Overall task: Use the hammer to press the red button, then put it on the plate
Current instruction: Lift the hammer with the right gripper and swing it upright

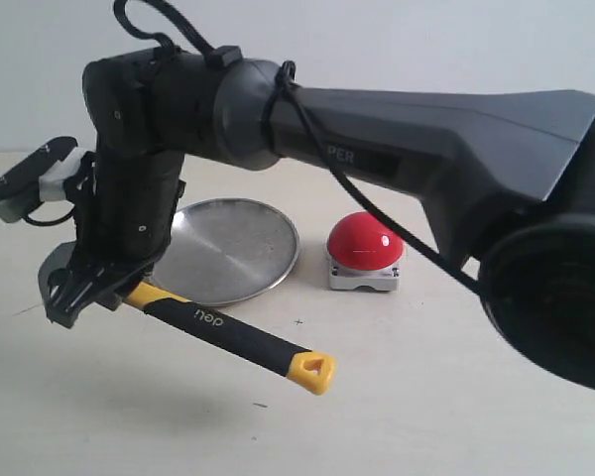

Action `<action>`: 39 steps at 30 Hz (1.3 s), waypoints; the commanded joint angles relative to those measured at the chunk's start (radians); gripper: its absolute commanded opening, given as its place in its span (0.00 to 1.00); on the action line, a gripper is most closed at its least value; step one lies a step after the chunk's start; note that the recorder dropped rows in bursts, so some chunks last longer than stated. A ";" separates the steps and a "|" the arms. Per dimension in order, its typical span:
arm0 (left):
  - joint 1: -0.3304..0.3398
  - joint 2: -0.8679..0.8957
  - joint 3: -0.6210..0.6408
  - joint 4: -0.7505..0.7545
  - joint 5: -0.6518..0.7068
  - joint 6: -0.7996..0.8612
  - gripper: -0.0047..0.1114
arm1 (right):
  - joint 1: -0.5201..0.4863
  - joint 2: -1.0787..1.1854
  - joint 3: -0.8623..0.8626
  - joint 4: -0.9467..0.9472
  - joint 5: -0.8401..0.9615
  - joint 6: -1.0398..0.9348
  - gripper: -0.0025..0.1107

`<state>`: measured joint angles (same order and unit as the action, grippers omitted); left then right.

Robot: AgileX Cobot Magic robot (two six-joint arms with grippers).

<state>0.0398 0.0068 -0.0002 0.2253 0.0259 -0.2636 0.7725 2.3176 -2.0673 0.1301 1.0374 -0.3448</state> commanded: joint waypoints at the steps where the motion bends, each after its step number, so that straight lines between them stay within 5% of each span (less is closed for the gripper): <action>1: 0.001 -0.007 0.000 -0.003 -0.005 -0.001 0.04 | -0.004 -0.052 -0.008 0.021 -0.047 0.063 0.02; 14: 0.001 -0.007 0.000 -0.003 -0.005 -0.001 0.04 | -0.004 -0.195 0.187 0.218 -0.304 0.090 0.02; 39: 0.001 -0.007 0.000 -0.003 -0.005 -0.001 0.04 | -0.004 -0.781 1.071 0.763 -1.086 -0.247 0.02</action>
<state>0.0398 0.0068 -0.0002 0.2253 0.0259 -0.2636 0.7707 1.5955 -1.0428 0.8486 0.0989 -0.5694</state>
